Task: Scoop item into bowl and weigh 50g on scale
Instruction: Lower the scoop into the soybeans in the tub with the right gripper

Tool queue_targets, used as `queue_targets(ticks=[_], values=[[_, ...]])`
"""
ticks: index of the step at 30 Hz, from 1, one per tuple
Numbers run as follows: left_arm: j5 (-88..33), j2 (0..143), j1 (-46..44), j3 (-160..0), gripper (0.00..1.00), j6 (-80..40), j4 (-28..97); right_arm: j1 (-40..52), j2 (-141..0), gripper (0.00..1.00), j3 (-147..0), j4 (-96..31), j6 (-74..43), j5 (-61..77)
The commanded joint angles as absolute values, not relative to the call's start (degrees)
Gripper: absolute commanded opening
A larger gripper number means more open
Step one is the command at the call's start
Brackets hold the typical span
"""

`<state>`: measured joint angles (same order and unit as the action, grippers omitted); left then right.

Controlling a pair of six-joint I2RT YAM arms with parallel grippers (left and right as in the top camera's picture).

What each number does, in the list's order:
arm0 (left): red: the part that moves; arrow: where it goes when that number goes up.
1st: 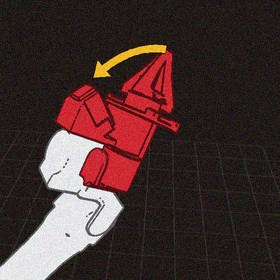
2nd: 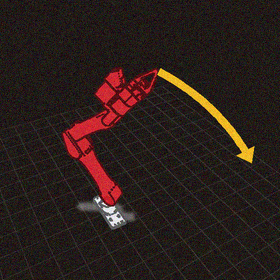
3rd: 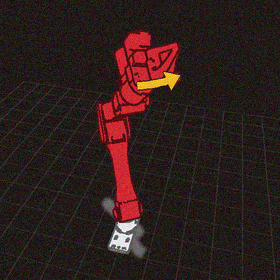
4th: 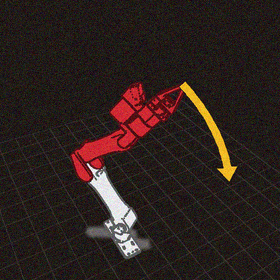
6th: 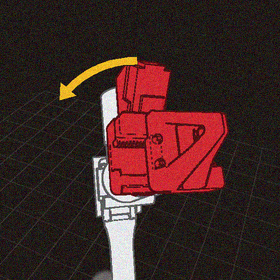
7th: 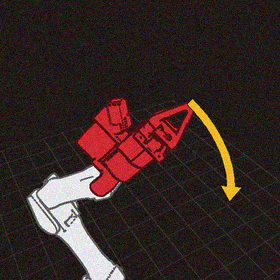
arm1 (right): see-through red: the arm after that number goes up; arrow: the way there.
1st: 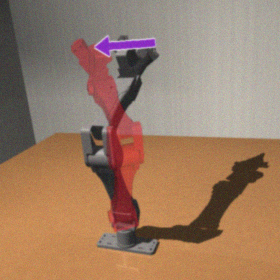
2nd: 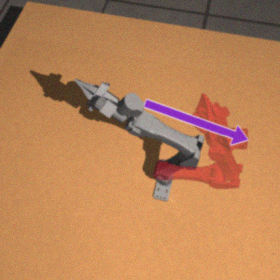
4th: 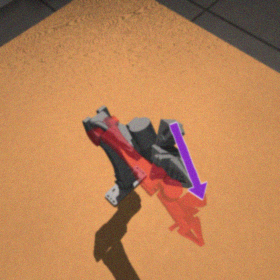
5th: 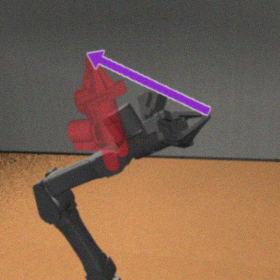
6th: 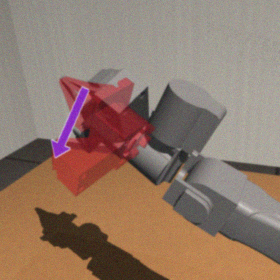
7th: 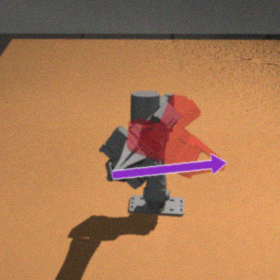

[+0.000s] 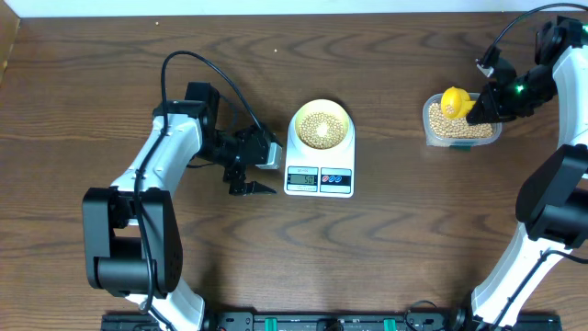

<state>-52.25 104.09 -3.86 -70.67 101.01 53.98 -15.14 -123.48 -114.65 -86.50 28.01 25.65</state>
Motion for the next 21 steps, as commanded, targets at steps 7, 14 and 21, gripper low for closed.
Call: queue_targets(ticks=[7,14,21], values=[[-53.32,103.7,-3.7,-70.35,0.98,102.0,54.33,-15.29,-123.02,0.01,-114.32,-87.15,28.1,25.43],[-53.32,103.7,-3.7,-70.35,0.98,102.0,54.33,-15.29,-123.0,0.25,-114.3,-86.11,26.59,23.9],[-53.32,103.7,-3.7,-70.35,0.98,102.0,54.33,-15.29,-123.02,0.31,-114.3,-86.0,26.59,23.81]])
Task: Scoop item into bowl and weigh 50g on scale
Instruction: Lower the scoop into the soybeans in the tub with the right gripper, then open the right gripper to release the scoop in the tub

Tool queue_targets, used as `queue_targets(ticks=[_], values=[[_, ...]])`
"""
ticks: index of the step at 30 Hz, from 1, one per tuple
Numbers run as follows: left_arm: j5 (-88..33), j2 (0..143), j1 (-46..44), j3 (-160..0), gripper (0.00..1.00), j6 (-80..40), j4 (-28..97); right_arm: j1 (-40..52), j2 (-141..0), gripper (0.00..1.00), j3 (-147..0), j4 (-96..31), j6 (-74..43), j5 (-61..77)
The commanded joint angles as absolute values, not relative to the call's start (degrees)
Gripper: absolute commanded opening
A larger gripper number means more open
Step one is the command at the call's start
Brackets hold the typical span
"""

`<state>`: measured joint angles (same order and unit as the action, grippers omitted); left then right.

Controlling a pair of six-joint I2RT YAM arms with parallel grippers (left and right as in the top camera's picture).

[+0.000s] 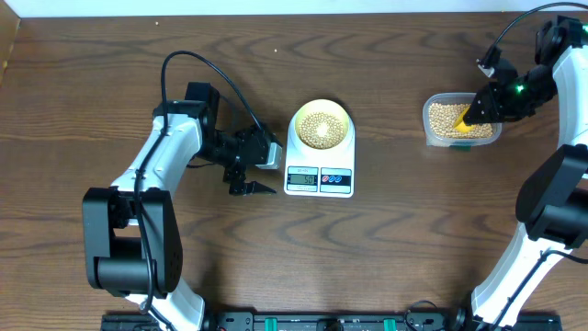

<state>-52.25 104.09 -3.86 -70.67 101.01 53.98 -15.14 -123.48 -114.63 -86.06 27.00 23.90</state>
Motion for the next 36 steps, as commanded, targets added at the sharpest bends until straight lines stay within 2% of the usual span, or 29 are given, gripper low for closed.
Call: queue_targets(ticks=[1,7,20,24,25,27,29,30,36], values=[[-53.32,103.7,-3.7,-70.35,0.98,102.0,54.33,-15.29,-123.02,0.33,-114.3,-85.76,26.39,23.4],[-53.32,103.7,-3.7,-70.35,0.98,102.0,54.33,-15.29,-123.0,0.36,-114.3,-81.76,19.53,14.61],[-53.32,103.7,-3.7,-70.35,0.98,102.0,54.33,-15.29,-123.02,0.4,-114.3,-76.38,19.22,14.5],[-53.32,103.7,-3.7,-70.35,0.98,102.0,54.33,-15.22,-123.02,0.43,-114.3,-72.69,15.2,15.25],[-53.32,103.7,-3.7,-70.35,0.98,102.0,54.33,-15.16,-123.02,0.46,-114.3,-71.42,14.13,15.75],[-53.3,103.7,-3.7,-70.35,0.98,102.0,54.33,-14.94,-123.0,0.6,-114.3,-67.26,11.29,16.88],[-53.32,103.7,-3.7,-70.35,0.98,102.0,54.33,-14.59,-123.02,0.92,-114.3,-63.55,9.39,16.91],[-53.32,103.7,-3.7,-70.35,0.98,102.0,54.33,-14.39,-123.02,0.99,-114.3,-61.47,8.88,16.91],[-53.32,103.7,-3.7,-70.35,0.98,102.0,54.33,-12.78,-123.02,0.99,-114.3,-54.48,2.57,17.08]])
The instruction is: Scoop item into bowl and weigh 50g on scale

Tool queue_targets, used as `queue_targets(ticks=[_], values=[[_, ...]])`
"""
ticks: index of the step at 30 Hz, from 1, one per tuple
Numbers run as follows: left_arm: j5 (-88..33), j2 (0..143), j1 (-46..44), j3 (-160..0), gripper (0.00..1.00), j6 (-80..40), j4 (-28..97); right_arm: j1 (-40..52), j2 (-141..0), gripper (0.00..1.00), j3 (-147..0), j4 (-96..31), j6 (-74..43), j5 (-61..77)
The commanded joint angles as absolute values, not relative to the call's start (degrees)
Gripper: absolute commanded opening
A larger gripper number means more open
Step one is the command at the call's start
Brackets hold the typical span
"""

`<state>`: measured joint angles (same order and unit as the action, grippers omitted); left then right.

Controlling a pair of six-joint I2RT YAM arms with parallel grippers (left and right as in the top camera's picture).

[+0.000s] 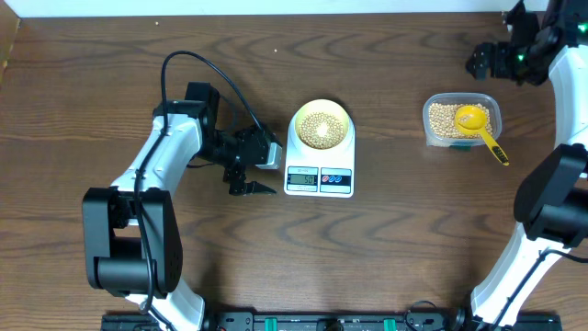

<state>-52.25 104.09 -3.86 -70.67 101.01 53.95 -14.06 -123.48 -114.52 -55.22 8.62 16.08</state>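
A white scale (319, 176) stands mid-table and carries a bowl (321, 125) filled with pale beans; its display is too small to read. At the right, a clear tub of beans (445, 122) holds the yellow scoop (474, 118), which lies free on the beans with its handle poking over the tub's near-right corner. My right gripper (480, 61) hangs near the table's far edge, apart from the tub, open and holding nothing. My left gripper (254, 188) rests just left of the scale, its fingers spread and nothing between them.
A black cable loops from the left arm (170, 152) across the table behind it. The right arm (551, 221) runs down the table's right side. A dark rail (322, 322) lines the near edge.
My right gripper has let go of the scoop and moved away toward the far edge. The scoop now lies on the beans in the tub. The left arm, scale and bowl are unchanged.
First my right gripper held the yellow scoop over the tub of beans. Then the scoop was tipped down into the tub, still held. Now it lies released there, with the gripper away. The left arm stayed beside the scale throughout.
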Motion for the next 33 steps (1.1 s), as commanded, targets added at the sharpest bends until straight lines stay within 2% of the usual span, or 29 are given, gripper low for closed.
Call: queue_targets(ticks=[1,13,33], values=[[-53.32,103.7,-3.7,-70.35,0.98,102.0,54.33,-12.32,-123.02,0.99,-114.3,-54.06,1.21,17.08],[-53.32,103.7,-3.7,-70.35,0.98,102.0,54.33,-7.88,-123.02,0.99,-114.3,-49.84,-1.23,17.02],[-53.32,103.7,-3.7,-70.35,0.98,102.0,54.33,-7.79,-123.02,0.99,-114.3,-49.91,-1.23,17.02]])
